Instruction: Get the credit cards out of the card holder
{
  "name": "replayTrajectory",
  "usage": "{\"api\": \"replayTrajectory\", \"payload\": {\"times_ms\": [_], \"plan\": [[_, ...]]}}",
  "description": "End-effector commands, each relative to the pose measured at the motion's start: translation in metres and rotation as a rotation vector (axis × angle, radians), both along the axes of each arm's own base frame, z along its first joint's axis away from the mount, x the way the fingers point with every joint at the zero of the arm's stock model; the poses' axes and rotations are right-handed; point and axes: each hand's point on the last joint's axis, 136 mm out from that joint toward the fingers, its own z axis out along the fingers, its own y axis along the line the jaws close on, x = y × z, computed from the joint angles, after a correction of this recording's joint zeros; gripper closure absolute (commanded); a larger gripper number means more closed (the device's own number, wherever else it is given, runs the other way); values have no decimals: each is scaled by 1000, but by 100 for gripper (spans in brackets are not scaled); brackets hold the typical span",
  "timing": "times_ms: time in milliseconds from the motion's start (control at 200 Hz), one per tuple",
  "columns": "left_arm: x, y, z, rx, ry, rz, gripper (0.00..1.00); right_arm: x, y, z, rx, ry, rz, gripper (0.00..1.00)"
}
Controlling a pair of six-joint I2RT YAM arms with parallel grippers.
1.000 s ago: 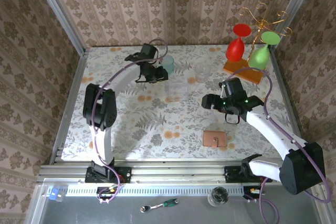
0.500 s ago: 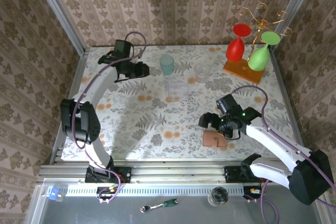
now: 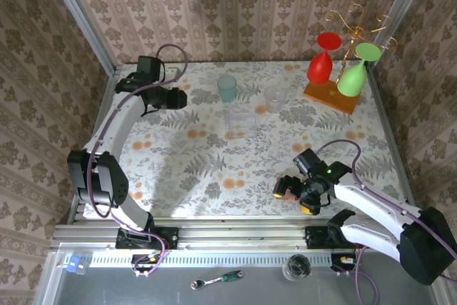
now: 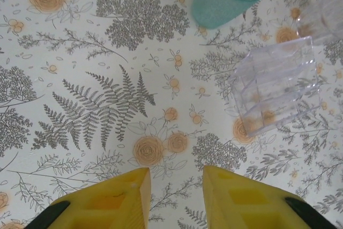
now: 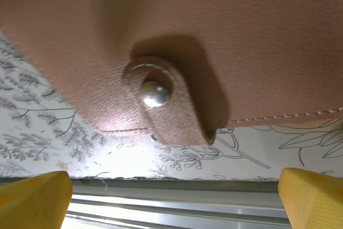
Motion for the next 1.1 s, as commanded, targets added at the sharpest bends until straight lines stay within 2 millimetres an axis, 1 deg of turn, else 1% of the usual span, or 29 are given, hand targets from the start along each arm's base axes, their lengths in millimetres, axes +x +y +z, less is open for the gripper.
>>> {"api": "replayTrajectory", "payload": {"times_ms": [0,140,320,415,580,590,610,805,890,1020,1095], "plan": [[-2,5,2,33,-15,-18,68,19,6,4,-4,-41,-27,0],[-4,10,5,54,-23,-22,67,39,1,8,-60,-65,-15,0],[-7,18,-3,83,-21,-20,67,66,-2,11,-81,-99,-32,0],[-7,21,-7,82,-25,-8,67,80,1,10,-71,-106,-36,0],[-7,20,-11,66,-21,-5,67,106,4,13,-94,-129,-2,0],[-6,20,-11,65,-21,-4,67,106,4,8,-102,-114,1,0],[-7,20,-11,64,-21,-5,67,108,5,7,-105,-111,6,0],[-7,17,-13,39,-19,-1,67,134,15,6,-117,-121,59,0],[-7,16,-14,30,-18,-2,67,138,12,2,-158,-109,74,0],[-7,15,-15,22,-17,-2,67,137,3,-4,-231,-76,68,0],[-6,14,-14,14,-17,0,67,137,6,-8,-239,-65,62,0]]}}
